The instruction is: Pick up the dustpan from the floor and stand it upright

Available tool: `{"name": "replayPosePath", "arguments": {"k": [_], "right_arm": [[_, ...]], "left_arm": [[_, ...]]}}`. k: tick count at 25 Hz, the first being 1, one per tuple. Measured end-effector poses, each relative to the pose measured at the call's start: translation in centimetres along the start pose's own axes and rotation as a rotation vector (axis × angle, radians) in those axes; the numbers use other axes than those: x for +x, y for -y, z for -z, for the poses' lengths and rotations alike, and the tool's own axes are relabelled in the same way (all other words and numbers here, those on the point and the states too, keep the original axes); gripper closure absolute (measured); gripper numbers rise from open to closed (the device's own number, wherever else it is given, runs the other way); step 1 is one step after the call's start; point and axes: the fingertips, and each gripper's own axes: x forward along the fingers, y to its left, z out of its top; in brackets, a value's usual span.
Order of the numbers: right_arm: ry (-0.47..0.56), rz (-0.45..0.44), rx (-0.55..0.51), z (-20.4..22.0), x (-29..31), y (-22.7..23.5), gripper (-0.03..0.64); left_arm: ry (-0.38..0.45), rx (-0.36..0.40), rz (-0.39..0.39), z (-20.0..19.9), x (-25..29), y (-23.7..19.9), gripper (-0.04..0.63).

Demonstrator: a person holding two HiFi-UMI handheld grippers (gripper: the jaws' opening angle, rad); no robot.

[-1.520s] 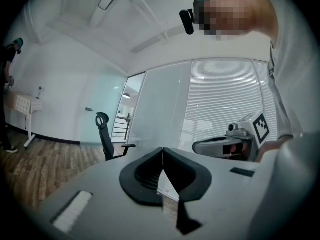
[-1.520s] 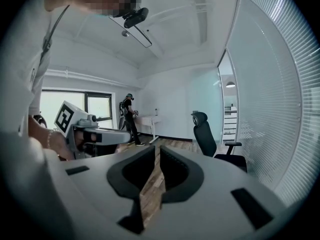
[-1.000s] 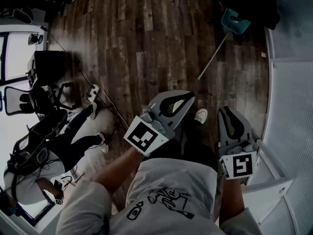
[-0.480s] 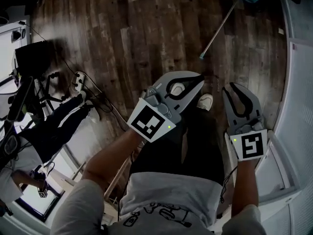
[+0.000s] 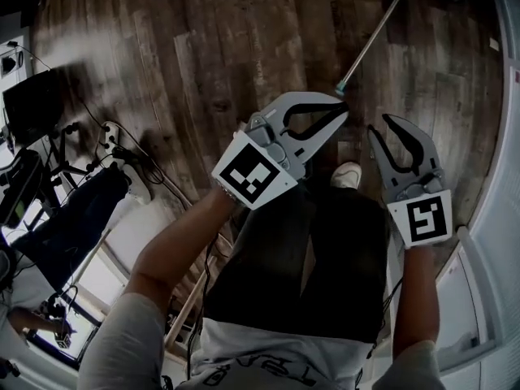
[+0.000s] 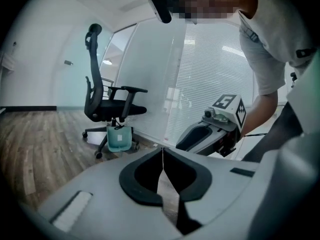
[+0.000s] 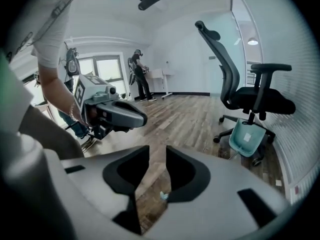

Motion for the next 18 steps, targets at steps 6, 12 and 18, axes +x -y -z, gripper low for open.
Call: {"name": "replayPosePath", "arguments": {"k": [6, 12, 18], "right_arm": [[-0.001, -0.071, -0.037, 7.3, 5.5, 2.5, 0.506], [-0.011, -0.152, -0.092, 15.8, 11.7, 4.5, 0.492], [-0.023, -0.238, -0.112, 23.8, 16.8, 3.4, 0.482]], "left_arm": [[-0.027, -0.007, 0.064, 8.6, 3.6, -2.1, 0.591], [-0.064, -0.018, 0.136, 17.9, 7.2, -3.5, 0.584], [-0.101, -0.011, 0.242, 27.4, 10.5, -3.4, 0.525]]}}
